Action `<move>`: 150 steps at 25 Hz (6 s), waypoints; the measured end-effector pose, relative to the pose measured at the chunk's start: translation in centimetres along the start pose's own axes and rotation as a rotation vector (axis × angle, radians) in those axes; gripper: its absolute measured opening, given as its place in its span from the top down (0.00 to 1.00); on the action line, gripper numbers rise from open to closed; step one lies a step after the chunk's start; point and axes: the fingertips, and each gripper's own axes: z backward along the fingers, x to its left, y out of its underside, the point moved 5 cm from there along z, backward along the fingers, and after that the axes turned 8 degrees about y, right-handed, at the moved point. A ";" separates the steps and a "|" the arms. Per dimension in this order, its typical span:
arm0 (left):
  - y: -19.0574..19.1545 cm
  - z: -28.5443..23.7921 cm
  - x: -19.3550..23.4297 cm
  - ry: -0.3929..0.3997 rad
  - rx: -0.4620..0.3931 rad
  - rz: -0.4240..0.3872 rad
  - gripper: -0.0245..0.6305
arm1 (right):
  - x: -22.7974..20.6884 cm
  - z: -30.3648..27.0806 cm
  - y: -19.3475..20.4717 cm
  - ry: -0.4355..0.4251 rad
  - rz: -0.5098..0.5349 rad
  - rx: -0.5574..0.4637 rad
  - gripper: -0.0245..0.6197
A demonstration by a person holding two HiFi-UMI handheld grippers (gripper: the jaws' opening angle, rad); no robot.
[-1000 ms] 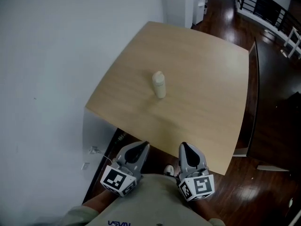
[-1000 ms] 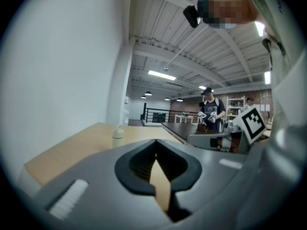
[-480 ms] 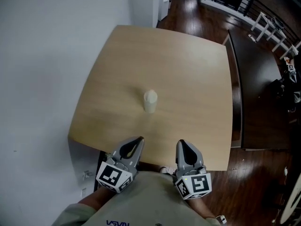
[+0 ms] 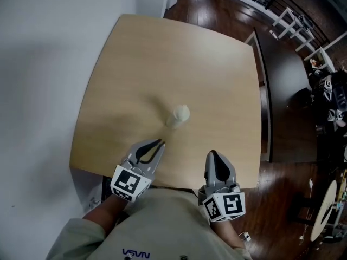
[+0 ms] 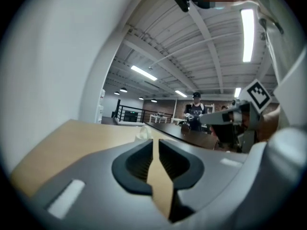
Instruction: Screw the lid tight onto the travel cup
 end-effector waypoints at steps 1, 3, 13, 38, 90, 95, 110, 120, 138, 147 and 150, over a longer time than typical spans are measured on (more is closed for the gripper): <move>0.7 -0.8 0.6 -0.001 0.018 -0.005 0.88 | -0.2 -0.4 0.1 -0.002 0.003 0.003 0.97; 2.0 -2.0 1.5 -0.008 0.053 -0.020 0.85 | -0.4 -1.0 0.1 -0.010 0.011 0.007 0.97; 7.0 -8.1 4.3 -0.011 0.196 -0.002 0.58 | -1.5 -1.7 -0.1 -0.077 0.045 0.046 0.96; 11.9 -15.1 6.2 0.117 0.353 -0.010 0.49 | -4.0 -1.9 1.6 -0.044 0.037 0.167 0.96; 0.3 -4.8 -8.4 0.693 0.415 0.037 0.48 | 0.4 -1.9 -5.1 -1.002 -0.154 0.083 0.51; 0.9 -5.4 -7.0 0.295 0.429 -0.184 0.48 | -0.6 -3.3 -3.7 -0.806 -0.332 0.075 0.51; 3.5 -6.1 -5.3 -0.036 0.489 -0.326 0.48 | -0.7 -4.9 -1.2 -0.402 -0.621 0.159 0.51; -1.4 -4.0 -9.9 0.751 0.230 0.069 0.48 | -1.9 1.5 -8.1 -0.858 -0.274 -0.081 0.47; -5.7 -1.8 -14.9 1.293 0.234 0.158 0.48 | 1.5 6.0 -11.5 -1.314 -0.047 -0.055 0.52; -5.2 -4.8 -11.4 0.831 0.220 -0.085 0.48 | 0.2 2.7 -10.7 -1.058 -0.024 -0.063 0.52; -5.6 -5.7 -10.2 0.603 0.207 -0.178 0.48 | -0.4 1.5 -10.6 -0.930 -0.033 -0.098 0.52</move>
